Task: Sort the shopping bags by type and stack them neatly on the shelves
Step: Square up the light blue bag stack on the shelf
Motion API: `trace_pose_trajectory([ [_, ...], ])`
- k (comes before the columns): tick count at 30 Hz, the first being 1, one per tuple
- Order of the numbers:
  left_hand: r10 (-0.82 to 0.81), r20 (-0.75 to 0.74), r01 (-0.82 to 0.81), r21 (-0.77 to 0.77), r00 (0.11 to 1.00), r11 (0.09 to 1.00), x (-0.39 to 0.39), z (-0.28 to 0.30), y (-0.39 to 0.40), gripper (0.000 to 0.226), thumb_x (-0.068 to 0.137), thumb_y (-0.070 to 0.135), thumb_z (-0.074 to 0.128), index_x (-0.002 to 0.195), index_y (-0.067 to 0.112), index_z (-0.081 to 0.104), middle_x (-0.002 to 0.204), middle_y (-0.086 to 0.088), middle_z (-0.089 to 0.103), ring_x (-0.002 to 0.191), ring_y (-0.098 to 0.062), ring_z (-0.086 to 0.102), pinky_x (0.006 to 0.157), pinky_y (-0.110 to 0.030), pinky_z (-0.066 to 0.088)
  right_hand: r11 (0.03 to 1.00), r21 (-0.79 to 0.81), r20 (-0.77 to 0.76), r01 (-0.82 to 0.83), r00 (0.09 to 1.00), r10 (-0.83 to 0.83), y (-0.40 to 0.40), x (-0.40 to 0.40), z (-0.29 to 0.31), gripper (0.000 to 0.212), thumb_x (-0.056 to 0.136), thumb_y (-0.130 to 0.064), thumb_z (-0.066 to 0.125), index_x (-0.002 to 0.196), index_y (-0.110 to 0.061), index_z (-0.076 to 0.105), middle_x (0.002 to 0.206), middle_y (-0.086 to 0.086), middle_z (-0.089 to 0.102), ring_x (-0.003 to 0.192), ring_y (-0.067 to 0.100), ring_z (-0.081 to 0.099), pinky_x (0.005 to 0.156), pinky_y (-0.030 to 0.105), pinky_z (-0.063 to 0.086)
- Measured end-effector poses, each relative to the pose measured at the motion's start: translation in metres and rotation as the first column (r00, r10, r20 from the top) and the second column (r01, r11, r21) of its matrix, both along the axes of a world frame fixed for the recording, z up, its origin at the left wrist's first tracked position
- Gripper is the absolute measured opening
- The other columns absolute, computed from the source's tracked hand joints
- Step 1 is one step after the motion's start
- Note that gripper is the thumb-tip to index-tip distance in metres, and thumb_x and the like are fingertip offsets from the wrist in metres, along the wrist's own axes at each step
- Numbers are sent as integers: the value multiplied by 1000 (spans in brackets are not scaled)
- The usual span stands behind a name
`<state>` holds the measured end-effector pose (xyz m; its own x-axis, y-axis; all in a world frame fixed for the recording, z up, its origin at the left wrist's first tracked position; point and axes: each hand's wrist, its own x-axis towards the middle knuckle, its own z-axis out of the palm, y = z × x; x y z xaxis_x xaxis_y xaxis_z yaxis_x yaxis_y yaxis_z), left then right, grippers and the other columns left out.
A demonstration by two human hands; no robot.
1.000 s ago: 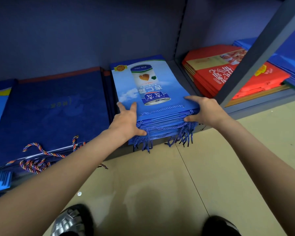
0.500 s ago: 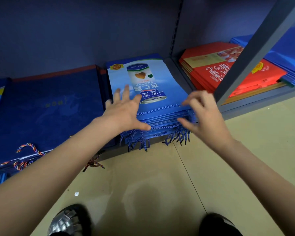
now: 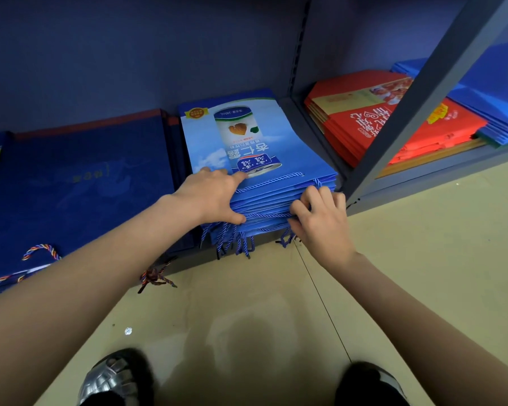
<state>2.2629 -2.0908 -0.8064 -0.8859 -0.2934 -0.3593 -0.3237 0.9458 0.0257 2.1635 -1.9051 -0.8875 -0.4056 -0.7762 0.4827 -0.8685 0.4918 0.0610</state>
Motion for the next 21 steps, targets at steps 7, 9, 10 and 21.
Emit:
trace_pose_trajectory([
  [7,-34,-44,34,1,998,999,-7,15,-9,82,76,58,65,145,31,28,138,-1,48,121,-26,48,82,-32,43,975,-221,128,14,992,15,2,-3,25,12,79,-17,51,70,-11,57,58,-1,48,61,24,46,62,32,25],
  [9,-22,-50,24,25,999,999,-7,16,-11,81,76,58,65,144,32,29,138,-2,48,122,-26,48,81,-31,43,979,-196,111,-50,991,73,2,-1,26,18,81,-25,51,77,-12,63,60,-3,51,60,23,50,64,31,26],
  [10,-24,-49,25,25,999,999,-8,16,-11,81,76,58,65,144,32,30,137,-2,49,121,-26,48,81,-30,42,985,-157,92,-70,992,86,1,1,24,22,81,-29,52,82,-13,65,62,-3,53,62,22,51,65,31,26],
  [21,-43,-78,47,49,996,998,-12,24,-12,70,84,49,61,144,27,32,123,-9,57,117,-29,49,93,-35,43,993,-112,42,-40,998,45,-21,7,19,24,85,-17,49,64,-12,60,53,-1,52,54,21,50,68,31,29],
])
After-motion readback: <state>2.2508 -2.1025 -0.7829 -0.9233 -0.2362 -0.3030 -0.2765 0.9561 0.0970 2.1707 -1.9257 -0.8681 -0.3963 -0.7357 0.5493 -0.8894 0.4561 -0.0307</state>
